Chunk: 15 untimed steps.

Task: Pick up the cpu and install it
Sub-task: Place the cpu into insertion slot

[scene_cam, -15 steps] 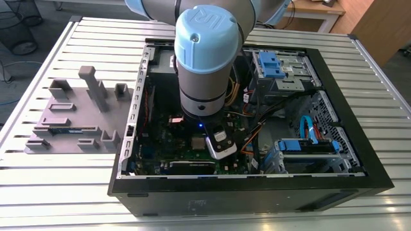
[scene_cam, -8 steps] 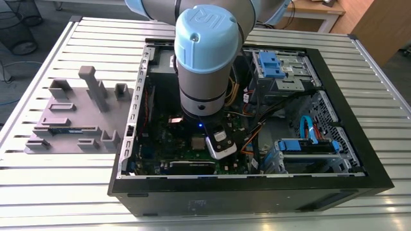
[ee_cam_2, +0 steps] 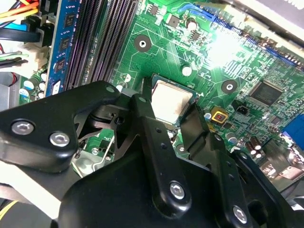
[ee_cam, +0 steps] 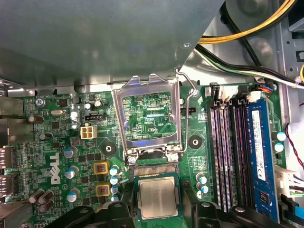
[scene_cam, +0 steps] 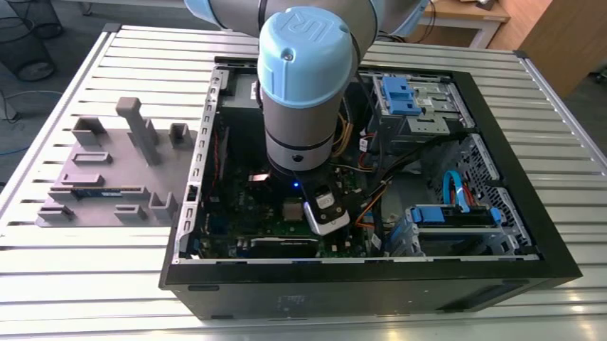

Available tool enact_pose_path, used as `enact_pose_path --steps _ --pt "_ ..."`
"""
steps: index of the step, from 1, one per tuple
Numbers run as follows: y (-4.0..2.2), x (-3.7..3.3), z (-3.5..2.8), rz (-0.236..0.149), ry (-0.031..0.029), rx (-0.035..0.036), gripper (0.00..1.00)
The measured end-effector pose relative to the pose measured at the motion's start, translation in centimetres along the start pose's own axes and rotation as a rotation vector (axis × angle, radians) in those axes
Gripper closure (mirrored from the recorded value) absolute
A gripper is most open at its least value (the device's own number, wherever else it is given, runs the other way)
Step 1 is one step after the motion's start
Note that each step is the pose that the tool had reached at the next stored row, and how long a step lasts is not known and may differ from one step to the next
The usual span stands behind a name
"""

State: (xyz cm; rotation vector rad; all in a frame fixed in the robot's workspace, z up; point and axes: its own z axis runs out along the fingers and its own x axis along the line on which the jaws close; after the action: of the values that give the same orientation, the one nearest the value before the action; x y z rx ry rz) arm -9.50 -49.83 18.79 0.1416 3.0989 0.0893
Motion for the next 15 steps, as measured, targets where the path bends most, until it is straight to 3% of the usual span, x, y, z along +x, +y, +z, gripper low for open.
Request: enact_pose_path --steps 15 --pt "0.03 -0.02 -0.20 0.000 -0.0008 -0.0013 0.51"
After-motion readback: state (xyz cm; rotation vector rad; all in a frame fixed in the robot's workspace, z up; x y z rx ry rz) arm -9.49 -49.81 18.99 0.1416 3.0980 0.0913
